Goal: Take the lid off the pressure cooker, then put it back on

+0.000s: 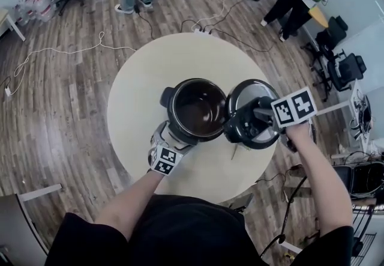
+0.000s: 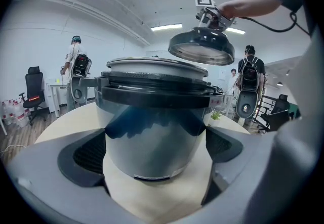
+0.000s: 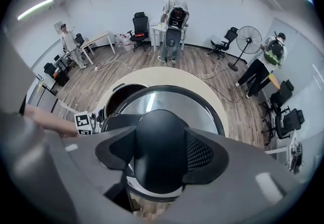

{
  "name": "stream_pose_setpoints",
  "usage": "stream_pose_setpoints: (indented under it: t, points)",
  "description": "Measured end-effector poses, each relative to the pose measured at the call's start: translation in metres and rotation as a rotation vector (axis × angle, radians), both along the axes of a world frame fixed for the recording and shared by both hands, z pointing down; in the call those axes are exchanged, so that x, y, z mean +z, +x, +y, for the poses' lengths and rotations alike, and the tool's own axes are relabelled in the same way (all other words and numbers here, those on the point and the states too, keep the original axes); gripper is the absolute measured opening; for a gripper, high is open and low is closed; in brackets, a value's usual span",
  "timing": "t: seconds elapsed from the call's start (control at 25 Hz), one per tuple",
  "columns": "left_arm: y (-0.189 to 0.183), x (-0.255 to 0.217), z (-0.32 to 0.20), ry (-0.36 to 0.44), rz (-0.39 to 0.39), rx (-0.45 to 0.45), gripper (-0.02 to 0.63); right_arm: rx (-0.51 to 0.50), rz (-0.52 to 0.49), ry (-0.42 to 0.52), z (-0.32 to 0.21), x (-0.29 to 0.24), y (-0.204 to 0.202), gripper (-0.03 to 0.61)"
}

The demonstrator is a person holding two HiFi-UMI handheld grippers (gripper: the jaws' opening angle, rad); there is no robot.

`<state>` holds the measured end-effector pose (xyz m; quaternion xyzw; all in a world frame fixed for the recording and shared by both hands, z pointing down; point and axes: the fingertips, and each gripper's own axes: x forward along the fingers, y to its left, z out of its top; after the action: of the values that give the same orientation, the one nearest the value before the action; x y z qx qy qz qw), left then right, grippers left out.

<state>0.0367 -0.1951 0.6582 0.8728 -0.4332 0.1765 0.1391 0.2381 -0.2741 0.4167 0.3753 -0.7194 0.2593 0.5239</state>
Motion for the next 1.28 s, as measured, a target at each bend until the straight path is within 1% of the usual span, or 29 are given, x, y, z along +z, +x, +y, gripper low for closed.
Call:
stream_pose_setpoints:
  t: [0.24, 0.32, 0.4, 0.48, 0.6, 0.72, 0.84, 0.96, 1.08, 1.16, 1.28]
  points:
    - [0.001, -0.001, -0.002, -0.001, 0.0, 0.0, 0.591, 0.042, 0.031, -0.039, 0.064, 0.024, 0.055, 0.287]
    - [0.001, -0.001, -0.001, -0.001, -0.002, -0.002, 0.591, 0.047, 0.033, -0.056, 0.086, 0.039, 0.064, 0.287]
    - [-0.002, 0.004, 0.003, -0.002, -0.005, -0.002, 0.591, 0.045, 0.032, -0.072, 0.111, 0.06, 0.063, 0.287]
    - [-0.004, 0.007, 0.006, -0.006, -0.006, 0.001, 0.591, 0.035, 0.026, -0.089, 0.135, 0.08, 0.056, 0.287]
    - [-0.001, -0.005, 0.0, -0.006, -0.007, 0.002, 0.591, 0.001, 0.01, -0.128, 0.159, 0.105, 0.04, 0.287]
    - [0.0, -0.011, -0.003, -0.004, -0.011, 0.003, 0.591, -0.036, -0.008, -0.163, 0.181, 0.135, 0.015, 0.287]
    - [0.0, -0.01, -0.001, -0.007, -0.013, 0.004, 0.591, -0.065, -0.007, -0.173, 0.199, 0.173, -0.01, 0.287]
    - [0.0, -0.01, -0.001, -0.017, -0.015, 0.005, 0.591, -0.104, 0.004, -0.179, 0.211, 0.212, -0.033, 0.287]
    - [-0.001, -0.011, 0.001, -0.027, -0.018, 0.004, 0.591, -0.129, 0.009, -0.166, 0.214, 0.247, -0.052, 0.287]
    - [-0.001, -0.011, 0.0, -0.027, -0.019, 0.004, 0.591, -0.125, 0.018, -0.164, 0.214, 0.266, -0.059, 0.287]
    - [-0.001, -0.011, -0.001, -0.026, -0.02, 0.005, 0.591, -0.126, 0.046, -0.192, 0.218, 0.287, -0.061, 0.287]
